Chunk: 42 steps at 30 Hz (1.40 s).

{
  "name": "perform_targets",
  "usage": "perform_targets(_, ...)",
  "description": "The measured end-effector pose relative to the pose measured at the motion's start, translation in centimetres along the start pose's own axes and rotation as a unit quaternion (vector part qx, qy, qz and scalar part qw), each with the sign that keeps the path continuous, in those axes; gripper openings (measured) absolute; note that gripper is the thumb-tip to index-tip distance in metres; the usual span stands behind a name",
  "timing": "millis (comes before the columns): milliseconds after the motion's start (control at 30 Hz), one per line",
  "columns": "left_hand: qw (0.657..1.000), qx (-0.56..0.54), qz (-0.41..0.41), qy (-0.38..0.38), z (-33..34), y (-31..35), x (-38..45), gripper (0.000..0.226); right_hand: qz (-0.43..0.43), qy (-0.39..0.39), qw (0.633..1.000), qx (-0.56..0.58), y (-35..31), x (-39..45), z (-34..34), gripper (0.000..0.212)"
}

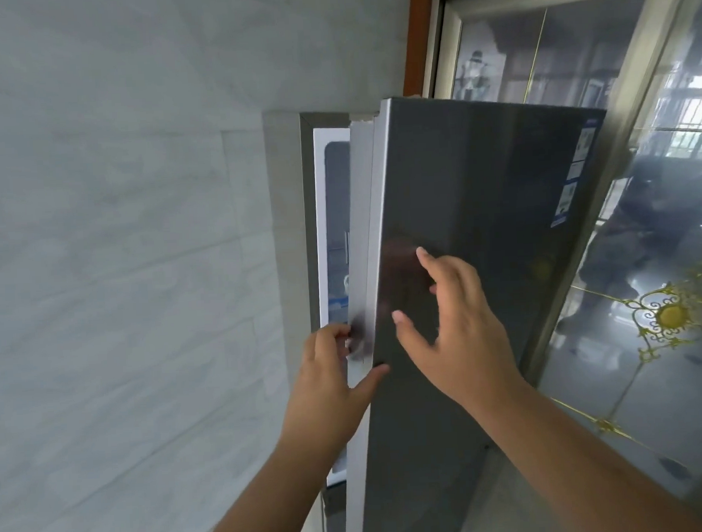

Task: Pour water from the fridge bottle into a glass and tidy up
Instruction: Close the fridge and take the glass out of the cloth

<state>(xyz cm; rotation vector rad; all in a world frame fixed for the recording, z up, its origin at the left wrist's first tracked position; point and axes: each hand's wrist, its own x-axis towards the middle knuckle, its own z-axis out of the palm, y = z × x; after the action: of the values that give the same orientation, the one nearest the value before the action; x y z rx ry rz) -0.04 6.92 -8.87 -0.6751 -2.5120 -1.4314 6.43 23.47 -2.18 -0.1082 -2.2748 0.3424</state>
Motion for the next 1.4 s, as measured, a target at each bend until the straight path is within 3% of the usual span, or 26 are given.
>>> perform_targets(133,0.999,-0.02,0.002,0.025,0.0,-1.2,1.1,0.056,-0.006,-0.017,0.999,-0.037,1.1,0.5,0.4,0.061)
perform_targets(300,0.996,-0.033,-0.026,0.085,0.0,-2.3,3.7,0.034,0.004,-0.098,0.99,-0.103,0.9,2.0,2.4,0.066)
perform_targets(567,0.997,0.031,-0.043,0.055,-1.8,-4.3,9.9,0.031,0.057,-0.211,0.967,-0.133,0.1,4.5,5.8,0.074)
perform_targets(900,0.998,0.001,-0.046,0.036,-2.0,-4.9,10.2,0.025,0.094,-0.239,0.962,-0.091,0.1,4.5,6.8,0.076)
perform_targets(967,0.998,-0.01,-0.049,0.036,-1.9,-4.2,9.3,0.033,0.112,-0.239,0.962,-0.072,0.2,4.4,5.7,0.072)
perform_targets(1100,0.995,0.058,0.053,0.063,-0.4,-2.4,6.1,0.05,0.139,-0.197,0.965,-0.1,1.1,2.7,3.4,0.063)
perform_targets(1233,0.973,0.146,0.172,-0.041,3.0,-0.7,4.4,0.044,0.225,-0.172,0.95,-0.13,4.1,-1.1,0.6,0.053)
perform_targets(1333,0.959,0.11,0.176,-0.192,7.2,-0.3,4.2,0.039,0.309,-0.145,0.928,-0.147,6.7,-5.2,-2.1,0.045)
perform_targets(1400,0.945,0.092,0.2,-0.242,10.6,-0.1,4.0,0.038,0.357,-0.132,0.91,-0.162,8.3,-8.6,-4.4,0.041)
